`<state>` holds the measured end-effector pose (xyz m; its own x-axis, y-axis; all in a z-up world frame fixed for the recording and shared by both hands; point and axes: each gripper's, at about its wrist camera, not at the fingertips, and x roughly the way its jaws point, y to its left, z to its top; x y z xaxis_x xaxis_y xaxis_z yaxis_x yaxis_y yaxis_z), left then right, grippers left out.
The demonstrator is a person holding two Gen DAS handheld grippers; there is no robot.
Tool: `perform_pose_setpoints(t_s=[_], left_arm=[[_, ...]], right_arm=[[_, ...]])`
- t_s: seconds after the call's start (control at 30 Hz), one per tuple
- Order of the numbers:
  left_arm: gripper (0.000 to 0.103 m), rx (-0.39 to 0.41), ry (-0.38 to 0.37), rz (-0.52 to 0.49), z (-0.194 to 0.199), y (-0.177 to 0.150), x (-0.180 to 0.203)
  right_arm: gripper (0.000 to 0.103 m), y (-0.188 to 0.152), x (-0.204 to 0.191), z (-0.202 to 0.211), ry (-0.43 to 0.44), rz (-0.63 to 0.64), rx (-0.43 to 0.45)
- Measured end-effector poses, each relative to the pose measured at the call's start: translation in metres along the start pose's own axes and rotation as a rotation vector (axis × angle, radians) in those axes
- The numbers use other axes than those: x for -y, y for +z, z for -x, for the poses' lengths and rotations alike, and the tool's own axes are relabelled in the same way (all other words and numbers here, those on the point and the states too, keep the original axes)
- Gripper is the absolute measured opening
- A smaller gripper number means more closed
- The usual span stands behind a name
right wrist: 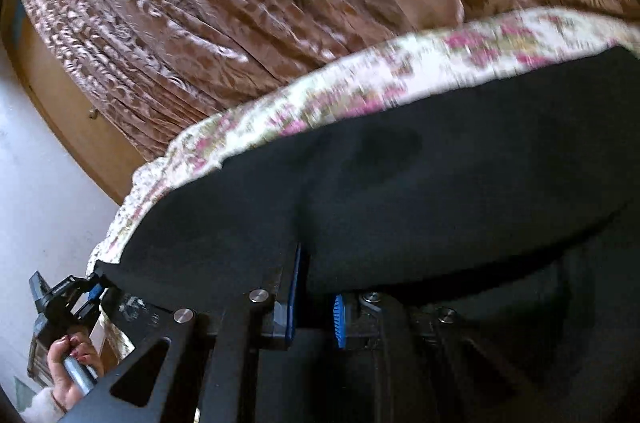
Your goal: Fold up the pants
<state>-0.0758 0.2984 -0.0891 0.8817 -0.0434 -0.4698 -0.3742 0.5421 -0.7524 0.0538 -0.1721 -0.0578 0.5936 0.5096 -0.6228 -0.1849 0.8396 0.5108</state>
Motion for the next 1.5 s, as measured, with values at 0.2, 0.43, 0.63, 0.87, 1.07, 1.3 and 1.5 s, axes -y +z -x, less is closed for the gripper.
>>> perform_pose_setpoints(t_s=[0.2,0.43,0.63,0.87,1.07,1.3,1.5], left_arm=[[0.054,-0.062,-0.076,0.067,0.021,-0.006,-0.009],[0.058,-0.149,-0.124,0.059,0.014,-0.02,0.005],[0.058,-0.177,-0.12,0.089,-0.006,-0.021,0.013],[0.022,-0.163,-0.058,0.143,-0.028,-0.013,0.009],[0.007,-0.179,-0.05,0.113,-0.028,-0.009,0.01],[0.006,-0.143,-0.133,0.083,-0.006,0.007,0.023],[0.006,-0.138,-0.125,0.064,0.007,0.015,0.014]], right_arm=[[0.012,-0.011,0.013,-0.009,0.024,-0.019,0.011],[0.013,-0.014,0.016,-0.007,0.041,-0.019,0.033],[0.018,-0.012,0.017,-0.007,0.064,-0.041,0.022],[0.031,-0.002,0.038,0.011,0.049,-0.181,0.04],[0.019,0.012,0.086,0.022,0.05,-0.387,0.111],[0.009,0.041,0.078,0.065,0.018,-0.281,0.223],[0.009,0.026,0.048,0.103,0.04,-0.109,0.21]])
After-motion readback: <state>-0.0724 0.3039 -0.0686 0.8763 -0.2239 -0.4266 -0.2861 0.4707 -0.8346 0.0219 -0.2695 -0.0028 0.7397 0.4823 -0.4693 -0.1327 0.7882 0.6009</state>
